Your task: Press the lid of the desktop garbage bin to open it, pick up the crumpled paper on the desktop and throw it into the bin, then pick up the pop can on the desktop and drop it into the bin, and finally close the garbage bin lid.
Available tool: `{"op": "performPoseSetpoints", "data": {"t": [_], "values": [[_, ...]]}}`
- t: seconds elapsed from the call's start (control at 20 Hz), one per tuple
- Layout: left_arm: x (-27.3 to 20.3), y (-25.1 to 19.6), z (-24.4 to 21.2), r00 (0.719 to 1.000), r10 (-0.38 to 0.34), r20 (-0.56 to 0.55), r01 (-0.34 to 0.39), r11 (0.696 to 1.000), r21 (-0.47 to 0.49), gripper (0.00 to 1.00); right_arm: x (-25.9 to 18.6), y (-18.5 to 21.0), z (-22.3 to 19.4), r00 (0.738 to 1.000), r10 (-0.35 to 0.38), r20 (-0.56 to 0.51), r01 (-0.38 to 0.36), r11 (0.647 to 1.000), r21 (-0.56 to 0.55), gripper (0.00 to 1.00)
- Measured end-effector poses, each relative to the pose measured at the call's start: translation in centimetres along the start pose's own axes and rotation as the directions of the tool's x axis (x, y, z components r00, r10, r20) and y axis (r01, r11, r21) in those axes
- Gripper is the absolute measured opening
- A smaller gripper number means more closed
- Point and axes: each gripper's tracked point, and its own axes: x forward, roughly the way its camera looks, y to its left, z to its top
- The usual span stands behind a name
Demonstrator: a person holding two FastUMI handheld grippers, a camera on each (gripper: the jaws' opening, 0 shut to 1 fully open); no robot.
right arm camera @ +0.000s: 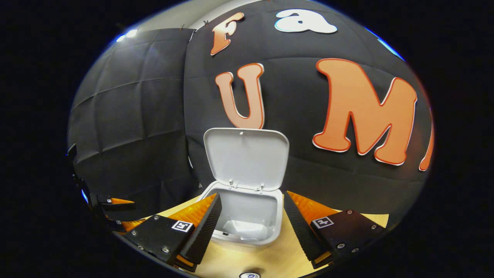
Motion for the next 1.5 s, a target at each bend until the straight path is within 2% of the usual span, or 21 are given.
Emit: {"op": "performPoseSetpoints", "data": {"t": [0.35,0.4,0.45,0.5,0.55,0.85,1.05,1.15,1.25,1.5], "values": [[1.3,-7.7,0.1,0.99,-0.144,0.005,0.143,0.989,0.042,0.95,-6.4,-5.9,-1.9,0.993,-0.114,0.018,0.113,0.993,0.04,0.96],[1.5,-8.9,-0.3,0.986,-0.166,-0.003,0.166,0.985,0.048,0.95,-7.3,-6.7,-2.5,0.991,-0.13,0.016,0.129,0.99,0.049,1.0],[1.8,-10.4,-0.6,0.981,-0.191,-0.012,0.192,0.98,0.053,0.95,-8.1,-7.6,-2.8,0.989,-0.146,0.015,0.145,0.988,0.059,1.0],[2.0,-12.0,-1.2,0.975,-0.223,-0.021,0.224,0.973,0.057,0.95,-8.9,-8.4,-3.2,0.986,-0.164,0.012,0.163,0.984,0.067,0.96],[2.3,-13.5,-1.7,0.967,-0.252,-0.029,0.254,0.965,0.059,0.95,-9.9,-9.3,-3.6,0.983,-0.181,0.011,0.18,0.981,0.075,0.96],[3.9,-21.6,-7.5,0.908,-0.388,-0.16,0.398,0.917,0.037,0.95,-14.6,-13.8,-6.1,0.963,-0.271,-0.01,0.27,0.956,0.117,0.96],[4.6,-25.7,-11.8,0.85,-0.451,-0.272,0.465,0.885,-0.016,0.97,-16.8,-16.2,-7.7,0.95,-0.31,-0.028,0.311,0.939,0.146,0.96],[4.8,-27.8,-12.8,0.825,-0.496,-0.27,0.508,0.861,-0.027,0.98,-17.7,-17.1,-8.3,0.945,-0.325,-0.035,0.326,0.932,0.16,0.96],[5.2,-29.0,-14.4,0.81,-0.503,-0.301,0.522,0.853,-0.019,0.97,-18.6,-17.8,-8.9,0.94,-0.338,-0.042,0.34,0.925,0.17,0.96],[6.9,-30.6,-18.5,0.801,-0.465,-0.377,0.524,0.849,0.066,0.97,-20.2,-19.4,-10.4,0.925,-0.373,-0.074,0.381,0.907,0.178,0.96]]}}
